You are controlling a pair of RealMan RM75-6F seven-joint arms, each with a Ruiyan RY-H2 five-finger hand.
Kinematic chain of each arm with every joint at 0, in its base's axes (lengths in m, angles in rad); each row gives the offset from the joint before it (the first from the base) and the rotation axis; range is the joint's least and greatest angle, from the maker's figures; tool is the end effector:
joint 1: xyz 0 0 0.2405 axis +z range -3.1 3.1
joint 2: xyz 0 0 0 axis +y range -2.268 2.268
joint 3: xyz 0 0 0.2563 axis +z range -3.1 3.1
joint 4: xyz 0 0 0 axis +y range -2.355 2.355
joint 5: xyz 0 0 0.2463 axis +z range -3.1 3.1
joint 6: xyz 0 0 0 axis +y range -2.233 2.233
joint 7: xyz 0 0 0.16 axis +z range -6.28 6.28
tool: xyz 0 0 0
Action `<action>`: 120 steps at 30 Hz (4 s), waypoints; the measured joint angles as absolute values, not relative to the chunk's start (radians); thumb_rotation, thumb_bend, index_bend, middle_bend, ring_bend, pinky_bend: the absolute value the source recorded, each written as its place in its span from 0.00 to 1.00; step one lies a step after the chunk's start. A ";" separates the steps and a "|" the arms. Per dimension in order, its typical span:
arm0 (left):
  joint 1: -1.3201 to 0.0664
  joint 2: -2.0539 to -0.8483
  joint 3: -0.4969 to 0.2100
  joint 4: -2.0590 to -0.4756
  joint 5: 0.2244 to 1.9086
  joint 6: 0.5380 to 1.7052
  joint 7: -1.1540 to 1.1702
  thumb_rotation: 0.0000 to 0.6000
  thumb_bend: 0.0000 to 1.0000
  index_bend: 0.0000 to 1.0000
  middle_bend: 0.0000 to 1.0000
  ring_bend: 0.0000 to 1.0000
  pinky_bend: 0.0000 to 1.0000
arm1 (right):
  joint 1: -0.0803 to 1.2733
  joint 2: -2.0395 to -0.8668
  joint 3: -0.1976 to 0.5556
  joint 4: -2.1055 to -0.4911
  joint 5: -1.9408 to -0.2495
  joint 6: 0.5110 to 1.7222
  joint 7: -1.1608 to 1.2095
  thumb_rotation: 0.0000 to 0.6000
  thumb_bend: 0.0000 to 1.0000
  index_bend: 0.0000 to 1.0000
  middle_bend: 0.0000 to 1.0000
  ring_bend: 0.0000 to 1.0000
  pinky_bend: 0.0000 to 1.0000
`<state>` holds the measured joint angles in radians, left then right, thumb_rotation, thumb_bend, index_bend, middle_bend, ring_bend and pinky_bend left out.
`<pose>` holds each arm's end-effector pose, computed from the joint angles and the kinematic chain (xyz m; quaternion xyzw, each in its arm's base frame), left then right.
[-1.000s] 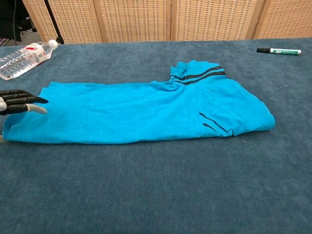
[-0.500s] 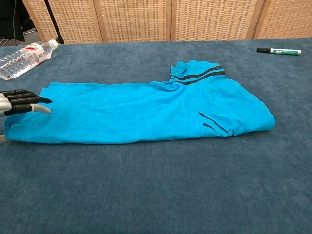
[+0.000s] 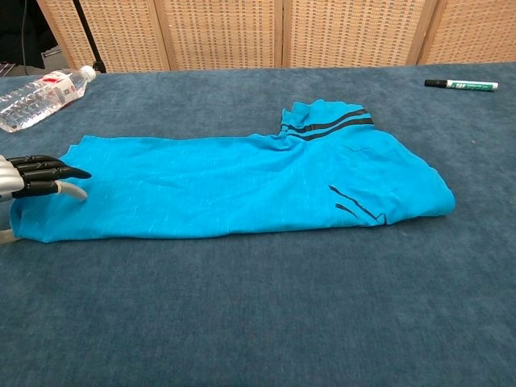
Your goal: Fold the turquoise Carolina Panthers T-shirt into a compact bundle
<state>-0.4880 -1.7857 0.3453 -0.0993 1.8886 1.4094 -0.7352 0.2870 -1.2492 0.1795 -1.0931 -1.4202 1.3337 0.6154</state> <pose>-0.3734 0.3289 0.0096 -0.8752 -0.2265 -0.2912 0.3131 -0.3795 -0.3147 0.1700 0.5180 -0.4228 0.5088 0.5422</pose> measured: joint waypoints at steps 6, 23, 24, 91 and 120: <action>-0.485 -1.786 0.345 -0.098 1.887 1.418 -0.739 1.00 0.41 0.44 0.00 0.00 0.00 | 0.287 -1.250 0.180 -1.092 -1.420 1.332 0.614 1.00 0.00 0.00 0.00 0.00 0.00; -0.482 -1.773 0.333 -0.093 1.871 1.407 -0.743 1.00 0.46 0.81 0.00 0.00 0.00 | 0.288 -1.251 0.179 -1.089 -1.422 1.329 0.618 1.00 0.00 0.00 0.00 0.00 0.00; -0.480 -1.771 0.331 -0.093 1.869 1.405 -0.744 1.00 0.46 0.82 0.00 0.00 0.00 | 0.288 -1.252 0.179 -1.090 -1.422 1.328 0.618 1.00 0.00 0.00 0.00 0.00 0.00; -0.360 -1.562 0.284 -0.087 1.803 1.346 -0.744 1.00 0.66 0.97 0.00 0.00 0.00 | 0.291 -1.254 0.173 -1.097 -1.435 1.329 0.619 1.00 0.00 0.00 0.00 0.00 0.00; -0.310 -1.483 0.248 -0.074 1.766 1.320 -0.691 1.00 0.66 0.97 0.00 0.00 0.00 | 0.291 -1.259 0.171 -1.107 -1.433 1.330 0.590 1.00 0.00 0.00 0.00 0.00 0.00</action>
<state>-0.3103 -1.4827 0.2482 -0.0738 1.7658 1.3197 -0.6905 0.2906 -1.2588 0.1708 -1.1067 -1.4330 1.3301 0.5903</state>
